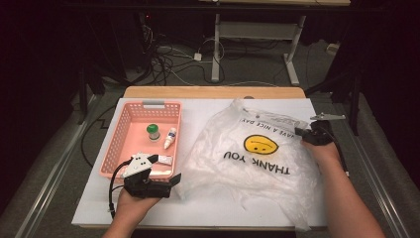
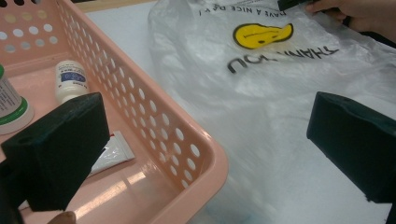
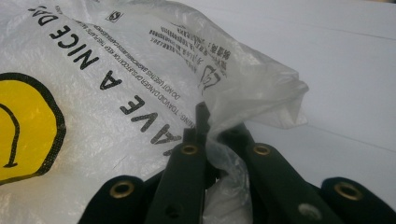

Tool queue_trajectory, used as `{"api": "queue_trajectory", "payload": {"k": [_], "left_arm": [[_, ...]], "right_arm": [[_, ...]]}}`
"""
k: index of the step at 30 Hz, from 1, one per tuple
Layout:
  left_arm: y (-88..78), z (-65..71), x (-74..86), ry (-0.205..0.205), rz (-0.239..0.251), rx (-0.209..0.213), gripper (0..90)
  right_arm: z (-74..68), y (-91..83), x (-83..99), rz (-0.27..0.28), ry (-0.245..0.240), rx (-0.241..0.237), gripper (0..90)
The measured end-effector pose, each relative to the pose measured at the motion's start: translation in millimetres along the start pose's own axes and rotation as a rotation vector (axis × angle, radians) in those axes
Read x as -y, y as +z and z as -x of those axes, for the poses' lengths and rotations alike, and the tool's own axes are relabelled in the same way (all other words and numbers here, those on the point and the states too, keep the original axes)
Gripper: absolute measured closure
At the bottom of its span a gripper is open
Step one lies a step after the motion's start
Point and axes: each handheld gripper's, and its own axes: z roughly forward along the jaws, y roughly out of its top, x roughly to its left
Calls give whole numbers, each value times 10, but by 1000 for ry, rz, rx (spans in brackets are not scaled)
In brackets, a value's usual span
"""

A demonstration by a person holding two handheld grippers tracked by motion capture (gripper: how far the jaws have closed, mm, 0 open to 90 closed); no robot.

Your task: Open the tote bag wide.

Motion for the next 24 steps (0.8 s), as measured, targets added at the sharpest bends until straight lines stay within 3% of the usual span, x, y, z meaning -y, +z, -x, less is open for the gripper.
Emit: {"api": "queue_trajectory", "payload": {"k": [6,11,14,15,16,17,22,24], "left_arm": [[10,13,-13,2,2,8,0],[-3,36,-28,11,10,10,0],[-12,32,-25,11,15,11,0],[-16,30,-25,11,17,10,0],[-18,29,-25,11,18,12,0],[-19,28,-26,15,19,16,0],[-23,37,-31,30,32,22,0],[-16,42,-32,32,30,24,0]], "right_arm": [[272,-6,17,35,101,91,900],[360,-78,1,63,132,162,900],[383,-113,15,61,142,165,890],[384,-154,28,68,145,154,748],[384,-154,28,68,145,154,748],[367,-228,39,77,140,150,627],[326,-427,144,79,139,143,523],[256,-625,244,88,103,148,498]]}}
